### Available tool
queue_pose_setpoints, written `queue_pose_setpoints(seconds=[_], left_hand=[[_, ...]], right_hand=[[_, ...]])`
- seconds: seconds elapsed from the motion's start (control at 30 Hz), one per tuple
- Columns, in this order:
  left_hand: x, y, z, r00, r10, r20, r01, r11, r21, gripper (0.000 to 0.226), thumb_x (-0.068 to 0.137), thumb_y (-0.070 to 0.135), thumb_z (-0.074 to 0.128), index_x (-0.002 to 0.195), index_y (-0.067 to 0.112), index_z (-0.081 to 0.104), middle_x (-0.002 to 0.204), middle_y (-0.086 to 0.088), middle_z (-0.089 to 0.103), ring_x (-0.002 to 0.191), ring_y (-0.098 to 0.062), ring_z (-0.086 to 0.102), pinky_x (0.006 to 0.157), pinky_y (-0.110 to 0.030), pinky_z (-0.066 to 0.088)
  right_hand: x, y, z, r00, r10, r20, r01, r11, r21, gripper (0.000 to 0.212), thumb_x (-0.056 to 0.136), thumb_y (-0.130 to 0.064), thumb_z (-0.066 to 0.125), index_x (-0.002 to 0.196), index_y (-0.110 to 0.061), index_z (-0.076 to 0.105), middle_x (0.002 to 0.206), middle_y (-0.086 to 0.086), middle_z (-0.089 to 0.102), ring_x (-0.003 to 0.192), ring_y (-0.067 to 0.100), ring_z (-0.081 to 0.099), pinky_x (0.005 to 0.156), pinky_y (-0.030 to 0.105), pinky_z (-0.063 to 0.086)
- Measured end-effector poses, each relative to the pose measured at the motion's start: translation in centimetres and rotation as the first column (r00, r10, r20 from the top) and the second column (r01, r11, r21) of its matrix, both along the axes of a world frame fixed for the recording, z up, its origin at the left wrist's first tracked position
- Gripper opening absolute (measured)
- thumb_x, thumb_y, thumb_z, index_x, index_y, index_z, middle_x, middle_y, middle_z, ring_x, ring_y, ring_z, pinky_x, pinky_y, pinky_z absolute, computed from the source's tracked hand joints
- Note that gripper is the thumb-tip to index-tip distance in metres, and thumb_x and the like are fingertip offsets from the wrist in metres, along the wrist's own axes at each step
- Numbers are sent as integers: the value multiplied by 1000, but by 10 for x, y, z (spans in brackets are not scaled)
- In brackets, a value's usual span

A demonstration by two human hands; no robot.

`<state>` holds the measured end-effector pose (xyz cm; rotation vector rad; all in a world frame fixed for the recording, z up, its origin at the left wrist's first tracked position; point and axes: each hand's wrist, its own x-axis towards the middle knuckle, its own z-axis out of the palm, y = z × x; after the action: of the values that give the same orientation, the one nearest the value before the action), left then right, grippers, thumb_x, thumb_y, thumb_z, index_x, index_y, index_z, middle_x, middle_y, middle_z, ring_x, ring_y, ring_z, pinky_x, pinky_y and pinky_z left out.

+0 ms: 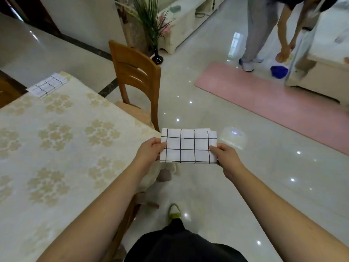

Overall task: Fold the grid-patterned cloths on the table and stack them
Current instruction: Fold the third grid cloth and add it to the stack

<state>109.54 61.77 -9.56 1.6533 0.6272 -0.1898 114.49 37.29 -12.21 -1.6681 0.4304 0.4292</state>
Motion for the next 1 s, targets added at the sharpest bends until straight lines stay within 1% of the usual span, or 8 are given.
queue_pose_setpoints(seconds=[0.1, 0.17, 0.3, 0.5, 0.73, 0.87, 0.93, 1.0], left_hand=[[35, -1, -10, 999, -31, -16, 31, 999, 12, 19, 93, 30, 59, 103, 15, 66, 98, -3, 73, 87, -18, 70, 76, -33, 57], [56, 1, -15, 999, -51, -20, 51, 998, 21, 20, 89, 34, 62, 99, 17, 68, 97, -5, 73, 89, -22, 70, 85, -42, 57], [90, 5, -27, 997, -65, -42, 65, 998, 21, 36, 72, 48, 65, 93, 19, 69, 94, -7, 73, 91, -28, 69, 88, -52, 54], [135, 2, -18, 996, -53, -74, 55, 998, 27, 14, 89, 33, 63, 95, 20, 67, 98, -8, 71, 93, -27, 68, 88, -47, 55], [214, -8, -16, 998, -1, -58, 3, 999, 39, 18, 91, 24, 65, 103, 10, 65, 99, -12, 73, 93, -31, 70, 85, -45, 56], [268, -19, -9, 997, 46, -61, -38, 991, 125, 15, 88, 30, 68, 97, 19, 67, 93, -9, 73, 89, -32, 70, 83, -50, 57], [290, -26, 1, 996, 69, -52, -61, 988, 141, 12, 88, 30, 67, 93, 18, 65, 87, -9, 72, 84, -31, 69, 72, -41, 60], [312, -32, 11, 997, 76, -21, -71, 985, 156, 12, 91, 25, 65, 94, 13, 64, 76, -2, 66, 69, -18, 65, 56, -23, 53]], right_hand=[[23, -3, -4, 999, -46, -21, 46, 999, 3, 19, 91, -14, 60, 106, -6, 66, 102, 12, 70, 85, 23, 65, 75, 36, 54], [38, -2, -4, 997, -62, -36, 62, 998, 9, 14, 92, -13, 59, 103, -6, 66, 96, 11, 69, 82, 23, 63, 70, 32, 52], [62, -1, -5, 996, -82, -36, 82, 997, 10, 7, 92, -11, 58, 92, -10, 65, 89, 9, 67, 74, 20, 61, 63, 28, 50], [110, -3, -5, 997, -76, -26, 76, 997, 11, 10, 91, -10, 59, 85, -15, 65, 84, 6, 67, 71, 18, 62, 65, 30, 50], [208, -10, -10, 1000, -1, -7, 2, 1000, 26, 7, 90, -13, 62, 85, -15, 67, 87, 8, 70, 76, 21, 64, 75, 37, 52], [276, -22, -8, 998, 55, -3, -55, 997, 46, 7, 90, -13, 63, 85, -17, 67, 87, 7, 70, 77, 21, 64, 75, 38, 53], [308, -27, -3, 997, 75, 2, -75, 996, 49, 6, 89, -14, 64, 86, -18, 68, 90, 8, 71, 79, 23, 65, 78, 40, 54], [340, -30, 2, 995, 100, 21, -101, 993, 65, 5, 89, -16, 65, 86, -18, 68, 88, 6, 71, 80, 23, 65, 77, 39, 52]])
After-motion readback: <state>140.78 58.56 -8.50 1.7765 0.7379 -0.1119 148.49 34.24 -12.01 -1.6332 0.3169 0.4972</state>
